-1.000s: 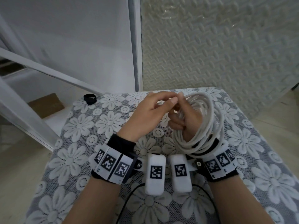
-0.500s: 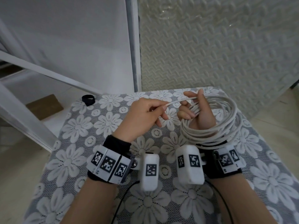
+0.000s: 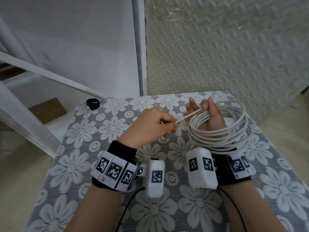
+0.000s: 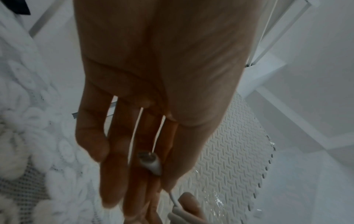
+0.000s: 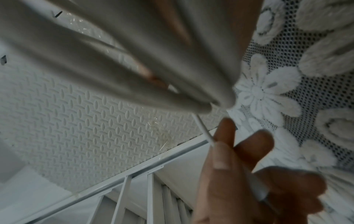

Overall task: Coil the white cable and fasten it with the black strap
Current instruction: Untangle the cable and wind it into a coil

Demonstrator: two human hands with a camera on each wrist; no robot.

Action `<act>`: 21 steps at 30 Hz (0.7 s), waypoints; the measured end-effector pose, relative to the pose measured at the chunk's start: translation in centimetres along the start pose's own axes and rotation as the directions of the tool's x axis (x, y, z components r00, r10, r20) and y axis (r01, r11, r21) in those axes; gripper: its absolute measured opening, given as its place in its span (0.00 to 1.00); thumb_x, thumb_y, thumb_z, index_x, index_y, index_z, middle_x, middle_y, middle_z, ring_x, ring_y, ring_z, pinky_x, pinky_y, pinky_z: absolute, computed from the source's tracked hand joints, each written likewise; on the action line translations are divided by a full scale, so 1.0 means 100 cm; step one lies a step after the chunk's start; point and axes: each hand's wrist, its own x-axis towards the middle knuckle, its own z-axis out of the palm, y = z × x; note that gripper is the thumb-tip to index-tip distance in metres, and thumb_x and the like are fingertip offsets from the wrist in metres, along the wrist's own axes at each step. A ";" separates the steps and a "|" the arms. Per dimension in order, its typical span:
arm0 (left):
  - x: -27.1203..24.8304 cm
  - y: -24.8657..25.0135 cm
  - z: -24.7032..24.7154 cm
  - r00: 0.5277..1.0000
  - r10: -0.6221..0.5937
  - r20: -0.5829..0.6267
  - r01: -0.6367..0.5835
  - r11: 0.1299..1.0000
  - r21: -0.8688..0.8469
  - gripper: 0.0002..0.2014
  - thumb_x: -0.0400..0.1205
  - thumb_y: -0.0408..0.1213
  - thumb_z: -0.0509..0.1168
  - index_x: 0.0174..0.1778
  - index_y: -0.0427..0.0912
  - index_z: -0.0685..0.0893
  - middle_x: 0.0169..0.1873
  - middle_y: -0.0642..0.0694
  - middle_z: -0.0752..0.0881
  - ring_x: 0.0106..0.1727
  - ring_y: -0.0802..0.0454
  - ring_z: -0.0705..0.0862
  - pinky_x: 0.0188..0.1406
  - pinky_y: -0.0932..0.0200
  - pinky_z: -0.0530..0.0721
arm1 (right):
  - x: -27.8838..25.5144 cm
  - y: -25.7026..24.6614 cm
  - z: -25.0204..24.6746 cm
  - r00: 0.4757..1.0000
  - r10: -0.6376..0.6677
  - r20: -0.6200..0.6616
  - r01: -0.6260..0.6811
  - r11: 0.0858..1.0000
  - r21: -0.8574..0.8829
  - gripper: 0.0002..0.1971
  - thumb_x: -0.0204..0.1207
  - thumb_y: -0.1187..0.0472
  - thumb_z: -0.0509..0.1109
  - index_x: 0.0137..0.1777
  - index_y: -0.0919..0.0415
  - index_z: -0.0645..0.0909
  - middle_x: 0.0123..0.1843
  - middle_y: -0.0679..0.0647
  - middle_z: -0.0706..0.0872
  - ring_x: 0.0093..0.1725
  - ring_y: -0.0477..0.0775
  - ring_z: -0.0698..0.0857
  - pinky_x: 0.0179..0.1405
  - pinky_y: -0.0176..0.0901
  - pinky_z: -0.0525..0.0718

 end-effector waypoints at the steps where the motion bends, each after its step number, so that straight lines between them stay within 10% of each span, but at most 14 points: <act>1: 0.000 0.001 0.000 1.000 0.001 0.025 -0.001 1.000 0.001 0.07 0.79 0.41 0.69 0.42 0.47 0.92 0.34 0.56 0.91 0.29 0.61 0.86 0.34 0.70 0.82 | 0.000 0.000 0.000 1.000 0.004 0.011 -0.004 1.000 0.016 0.23 0.73 0.45 0.60 0.18 0.54 0.75 0.40 0.49 0.89 0.40 0.46 0.88 0.43 0.39 0.86; 9: -0.006 0.012 -0.002 0.988 0.047 0.150 -0.042 0.998 -0.040 0.08 0.74 0.44 0.75 0.42 0.44 0.92 0.34 0.50 0.91 0.35 0.60 0.87 0.40 0.68 0.84 | -0.005 0.001 0.003 0.998 -0.042 -0.047 0.044 0.998 0.048 0.28 0.81 0.44 0.57 0.19 0.55 0.70 0.39 0.53 0.89 0.45 0.50 0.89 0.53 0.44 0.87; 21: -0.009 0.015 -0.004 0.971 0.073 0.228 -0.052 0.994 -0.095 0.12 0.68 0.43 0.79 0.46 0.47 0.91 0.39 0.53 0.91 0.40 0.62 0.87 0.45 0.67 0.84 | -0.009 0.003 0.016 0.996 -0.036 -0.083 0.047 0.989 0.139 0.26 0.82 0.45 0.56 0.24 0.57 0.66 0.18 0.47 0.64 0.15 0.42 0.64 0.15 0.31 0.72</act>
